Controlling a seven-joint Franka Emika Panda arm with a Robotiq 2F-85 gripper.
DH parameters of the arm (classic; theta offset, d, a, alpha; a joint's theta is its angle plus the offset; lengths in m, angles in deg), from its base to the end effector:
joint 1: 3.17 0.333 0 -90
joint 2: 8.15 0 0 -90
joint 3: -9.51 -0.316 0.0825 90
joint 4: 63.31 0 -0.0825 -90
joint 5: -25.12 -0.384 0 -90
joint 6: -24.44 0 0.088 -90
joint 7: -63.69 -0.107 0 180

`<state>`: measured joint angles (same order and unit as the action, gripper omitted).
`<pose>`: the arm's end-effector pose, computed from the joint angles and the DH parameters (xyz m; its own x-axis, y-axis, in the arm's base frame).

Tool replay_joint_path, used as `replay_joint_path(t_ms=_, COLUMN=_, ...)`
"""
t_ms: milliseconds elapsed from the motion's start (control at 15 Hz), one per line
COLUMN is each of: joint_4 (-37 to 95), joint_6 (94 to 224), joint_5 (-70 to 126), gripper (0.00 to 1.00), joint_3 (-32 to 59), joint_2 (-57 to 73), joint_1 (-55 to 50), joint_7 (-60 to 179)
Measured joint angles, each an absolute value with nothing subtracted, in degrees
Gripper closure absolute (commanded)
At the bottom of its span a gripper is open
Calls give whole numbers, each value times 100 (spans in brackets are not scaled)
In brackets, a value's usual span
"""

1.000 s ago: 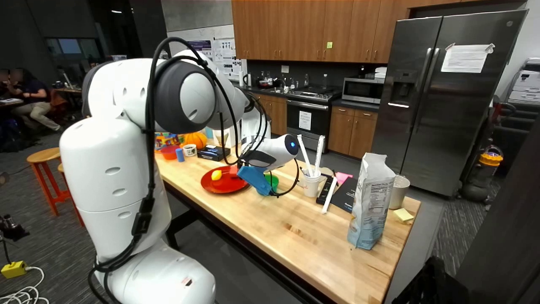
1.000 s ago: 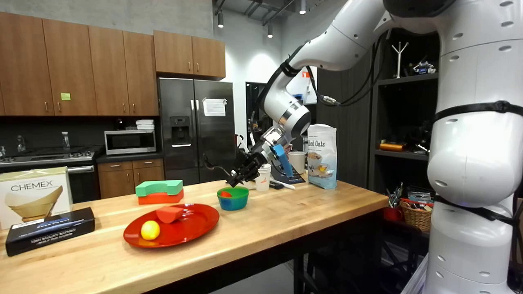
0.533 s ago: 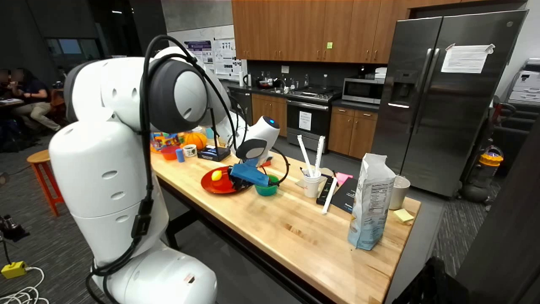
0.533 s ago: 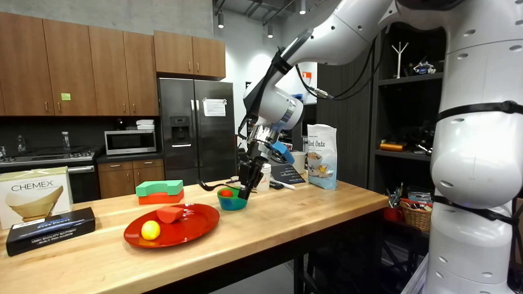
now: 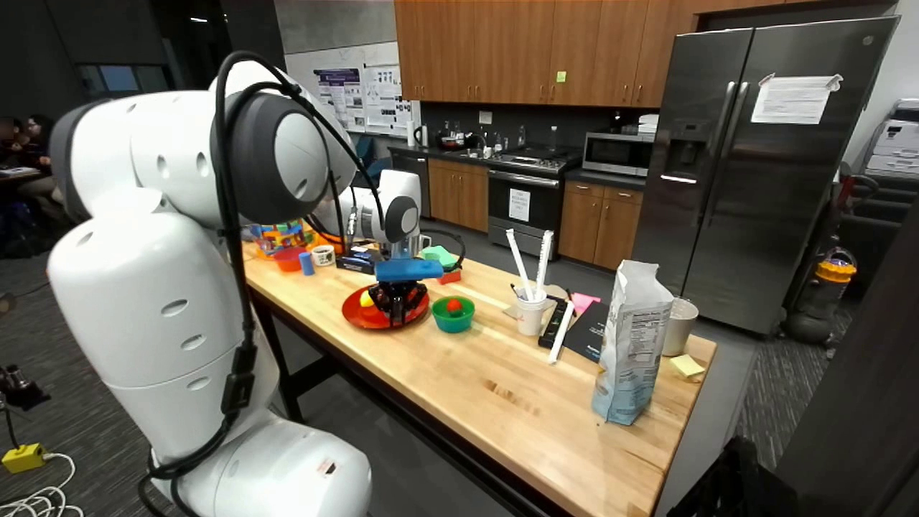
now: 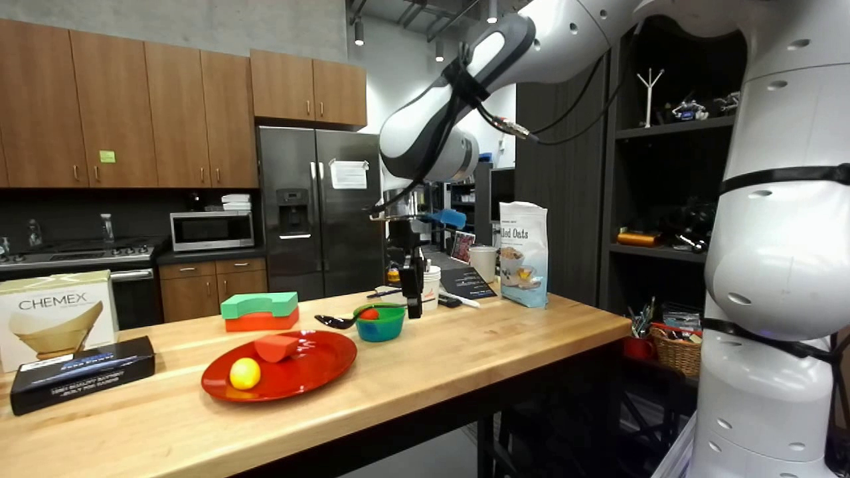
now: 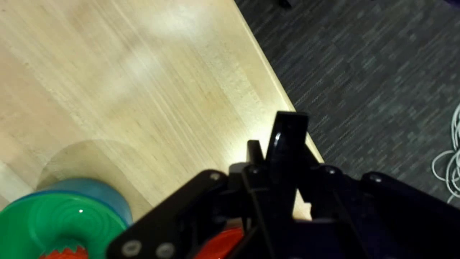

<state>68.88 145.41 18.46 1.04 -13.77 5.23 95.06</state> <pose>0.4635 0.1465 0.3776 0.7113 0.7015 -0.0449 0.6933 -0.7106 -0.1196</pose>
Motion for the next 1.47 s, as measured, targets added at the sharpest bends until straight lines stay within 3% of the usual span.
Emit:
replay_joint_path(t_ms=333, joint_4=6618, joint_6=14312, joint_5=3382, gripper=94, joint_3=-163, joint_2=-1367, joint_1=762, joint_7=9461)
replay_joint_path(t_ms=400, joint_4=6582, joint_6=14313, joint_5=3716, gripper=75, joint_3=-205, joint_2=-1367, joint_1=795, joint_7=9454)
replay_joint_path(t_ms=667, joint_4=6518, joint_6=14323, joint_5=4362, gripper=75, joint_3=-296, joint_2=-1367, joint_1=832, joint_7=9422)
replay_joint_path(t_ms=733, joint_4=6516, joint_6=14323, joint_5=4373, gripper=94, joint_3=-296, joint_2=-1367, joint_1=832, joint_7=9422)
replay_joint_path(t_ms=1467, joint_4=6438, joint_6=14893, joint_5=3628, gripper=94, joint_3=-297, joint_2=-1022, joint_1=913, joint_7=9970)
